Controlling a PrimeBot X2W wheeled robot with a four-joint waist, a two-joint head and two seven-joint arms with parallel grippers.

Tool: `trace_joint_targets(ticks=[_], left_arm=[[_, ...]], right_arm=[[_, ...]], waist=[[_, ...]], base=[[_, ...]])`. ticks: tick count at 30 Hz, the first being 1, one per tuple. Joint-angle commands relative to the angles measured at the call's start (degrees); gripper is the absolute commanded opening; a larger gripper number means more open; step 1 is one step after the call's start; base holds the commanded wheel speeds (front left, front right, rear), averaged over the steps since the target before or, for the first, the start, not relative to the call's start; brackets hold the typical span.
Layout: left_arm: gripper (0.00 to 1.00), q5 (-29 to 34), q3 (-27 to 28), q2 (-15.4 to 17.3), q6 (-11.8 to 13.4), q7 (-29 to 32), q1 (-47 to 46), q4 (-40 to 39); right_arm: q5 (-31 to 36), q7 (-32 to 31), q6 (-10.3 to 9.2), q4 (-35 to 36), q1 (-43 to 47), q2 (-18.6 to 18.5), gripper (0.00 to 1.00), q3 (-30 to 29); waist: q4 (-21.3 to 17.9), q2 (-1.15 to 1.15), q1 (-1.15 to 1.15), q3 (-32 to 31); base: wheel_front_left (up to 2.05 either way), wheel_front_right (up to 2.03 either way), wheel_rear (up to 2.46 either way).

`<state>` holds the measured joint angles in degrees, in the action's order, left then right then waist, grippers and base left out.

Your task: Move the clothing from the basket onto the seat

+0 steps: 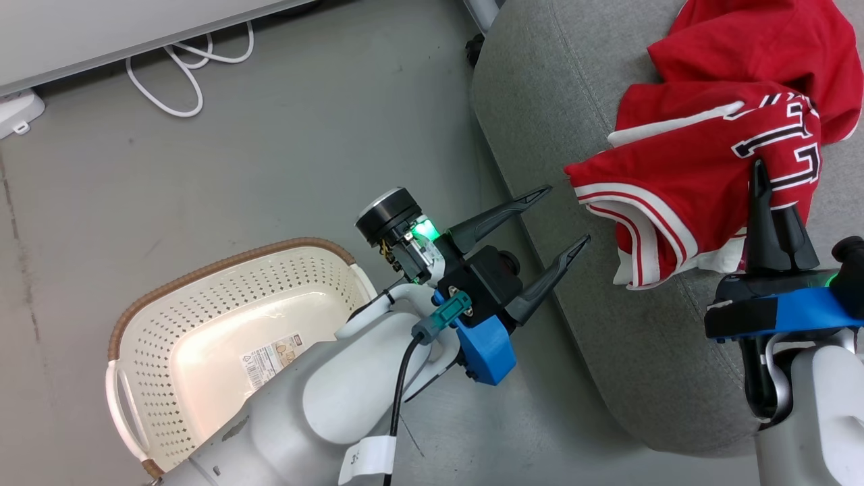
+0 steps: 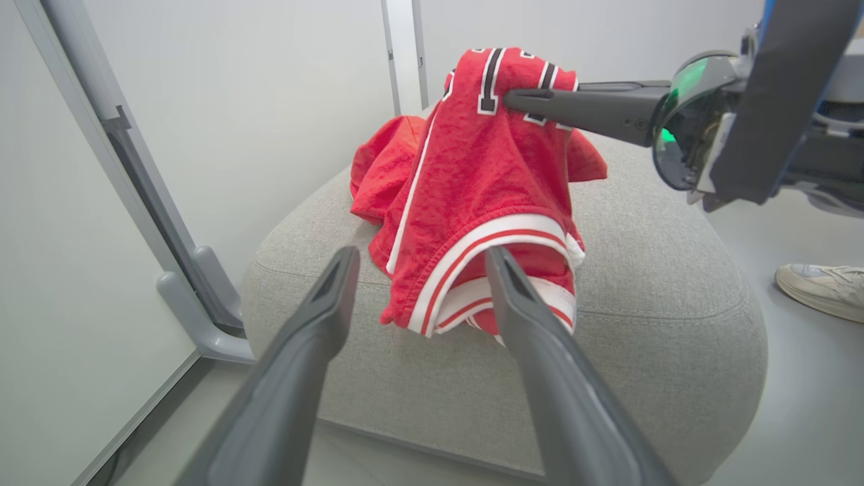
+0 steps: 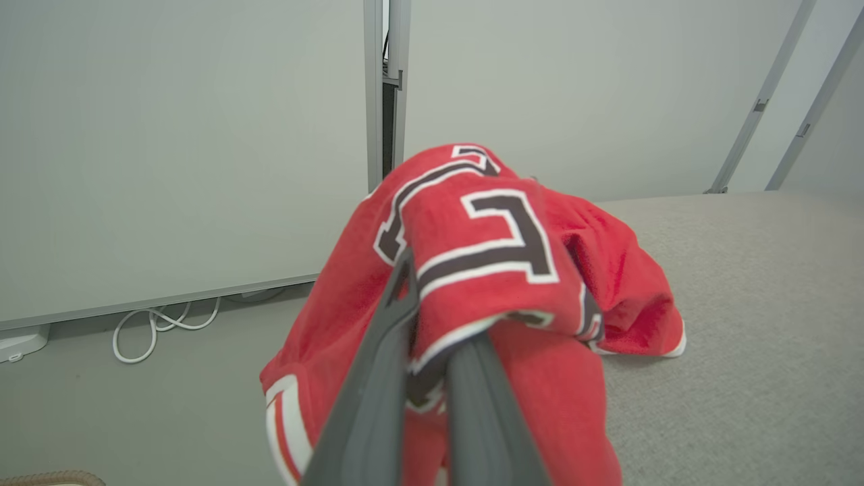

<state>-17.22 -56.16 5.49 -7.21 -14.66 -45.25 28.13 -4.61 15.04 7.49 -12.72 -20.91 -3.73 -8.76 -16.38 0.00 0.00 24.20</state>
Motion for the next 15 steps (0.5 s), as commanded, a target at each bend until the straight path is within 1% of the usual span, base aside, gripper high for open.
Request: trace_joint_targets(ticks=[1,3,7,11,14,15], left_arm=[[1.0,-0.3,0.1,0.4,-0.4,-0.1,0.1,-0.1],[1.0,-0.4,0.3,0.5,-0.2,-0.1,-0.2,-0.2],[1.0,-0.5,0.7,0.9,0.5,-0.2,-0.6,-0.6],[1.0,-0.5,1.2,1.6,1.0,-0.3,-1.2,-1.3],[1.0,-0.2,1.2,2.2,1.4,-0.1,-1.8,-2.0],[1.0,0.3,1.4,3.1,1.8,0.4,-3.0,-3.0]], right_arm=[[0.0,0.2,0.01,0.0,0.0,0.2,0.0,0.1],[0.2,0.2,0.01,0.2,-0.6,0.2,0.0,0.3],[-0.1,0.2,0.01,1.0,-2.7,-1.1,0.0,0.9],[-1.2,0.2,0.01,2.7,-6.3,-1.9,0.0,1.0],[-1.6,0.2,0.01,4.3,-10.2,-3.4,0.0,0.5],[-2.3,0.2,0.01,6.1,-15.2,-5.4,0.0,-1.2]], waist=[[0.0,0.0,0.0,0.0],[0.1,0.0,0.0,0.0],[0.2,0.0,0.0,0.2],[-0.3,0.0,0.0,1.2],[-0.6,0.0,0.0,2.8],[-0.6,0.0,0.0,5.3]], base=[[0.0,0.0,0.0],[0.0,0.0,0.0],[0.0,0.0,0.0],[0.0,0.0,0.0],[0.0,0.0,0.0],[0.0,0.0,0.0]])
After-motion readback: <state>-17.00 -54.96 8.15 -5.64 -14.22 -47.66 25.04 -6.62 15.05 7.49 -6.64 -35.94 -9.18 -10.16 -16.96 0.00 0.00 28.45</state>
